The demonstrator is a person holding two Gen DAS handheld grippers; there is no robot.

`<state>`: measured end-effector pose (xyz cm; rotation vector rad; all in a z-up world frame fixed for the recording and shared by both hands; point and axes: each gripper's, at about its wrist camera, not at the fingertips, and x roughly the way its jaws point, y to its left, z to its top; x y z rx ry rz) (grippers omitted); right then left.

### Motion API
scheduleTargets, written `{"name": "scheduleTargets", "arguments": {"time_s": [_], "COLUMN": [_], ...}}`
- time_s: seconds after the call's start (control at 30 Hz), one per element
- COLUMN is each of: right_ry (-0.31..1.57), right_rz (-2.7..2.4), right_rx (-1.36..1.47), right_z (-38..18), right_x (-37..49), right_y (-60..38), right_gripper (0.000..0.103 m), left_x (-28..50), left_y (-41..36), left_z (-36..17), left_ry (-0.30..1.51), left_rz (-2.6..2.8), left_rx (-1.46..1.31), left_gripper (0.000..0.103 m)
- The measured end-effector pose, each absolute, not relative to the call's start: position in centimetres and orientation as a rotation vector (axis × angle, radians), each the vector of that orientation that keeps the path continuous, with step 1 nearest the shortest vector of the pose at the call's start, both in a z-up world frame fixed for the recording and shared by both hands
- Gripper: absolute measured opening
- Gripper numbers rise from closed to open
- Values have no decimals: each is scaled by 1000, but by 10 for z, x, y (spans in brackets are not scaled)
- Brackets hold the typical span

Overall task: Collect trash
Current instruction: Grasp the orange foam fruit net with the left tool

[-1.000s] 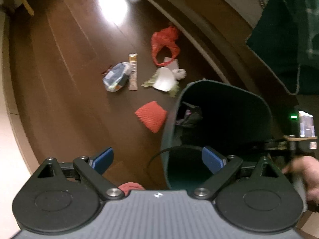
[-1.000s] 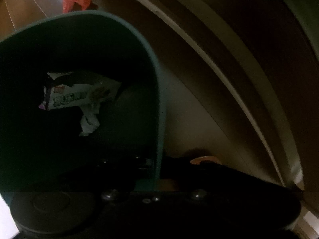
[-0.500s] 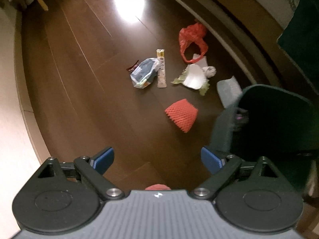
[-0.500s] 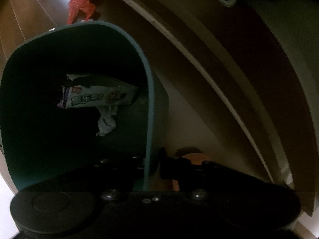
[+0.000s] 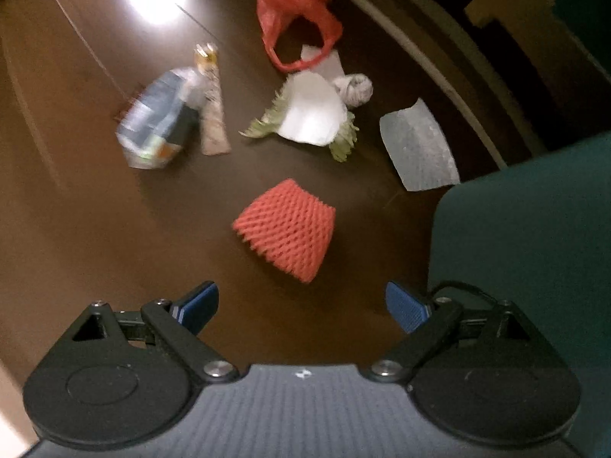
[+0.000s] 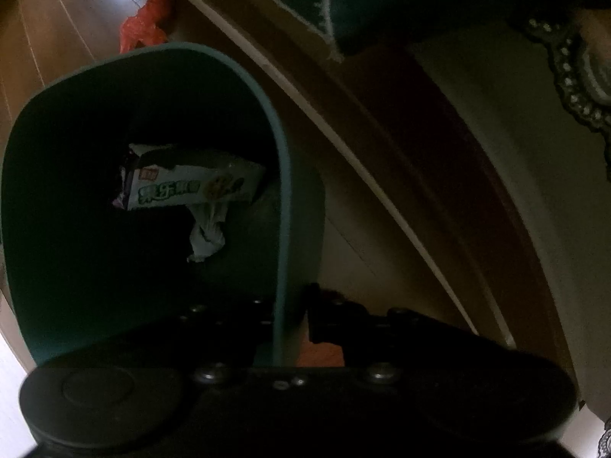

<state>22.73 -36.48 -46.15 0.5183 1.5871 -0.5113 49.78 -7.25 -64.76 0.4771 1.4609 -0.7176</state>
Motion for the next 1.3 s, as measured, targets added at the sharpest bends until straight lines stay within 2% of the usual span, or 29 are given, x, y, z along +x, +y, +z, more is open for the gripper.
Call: {"name": "scheduleTargets", "arguments": {"time_s": [0.23,0.33,0.37,0.4,0.43,0.47,0.57,0.6,0.83,1.07,1.3], "right_ry": [1601,1616,1619,1622,1625,1626,1629,1628,1613,1597,1560], "right_rz": [-518,-515,-515,-518,-515,-515,-518,-523,-533,-536,-535], "right_rx": [546,558,563,572,574,578,587,591,584,575,541], "right_z": [-465,-465,-465,-465,-465,-464,-467,-467,-465,-473,-457], "right_x": [227,231,230,230,231,230,235,237,234,237,247], "right_y": [-358,-356,-354,-353,-352,-350,-358,-361,-361,-361,-361], "right_gripper": [8,8,8,8,8,8,8,8,8,9,9], "left_x": [509,516,517,519,521,521,519,519,526,517,494], "left_y": [-105,-109,-109,-109,-108,-107,-107,-106,-82,-41,-13], "left_z": [-738,-760,-764,-768,-772,-774,-773,-770,-713,-579,-446], "left_ry": [1475,1486,1493,1506,1525,1532,1525,1521,1502,1455,1388], "left_rz": [-678,-648,-640,-633,-633,-634,-627,-621,-546,-553,-605], "left_rx": [461,456,456,450,439,434,454,456,421,387,382], "left_gripper": [95,89,77,57,49,35,14,11,9,9,9]}}
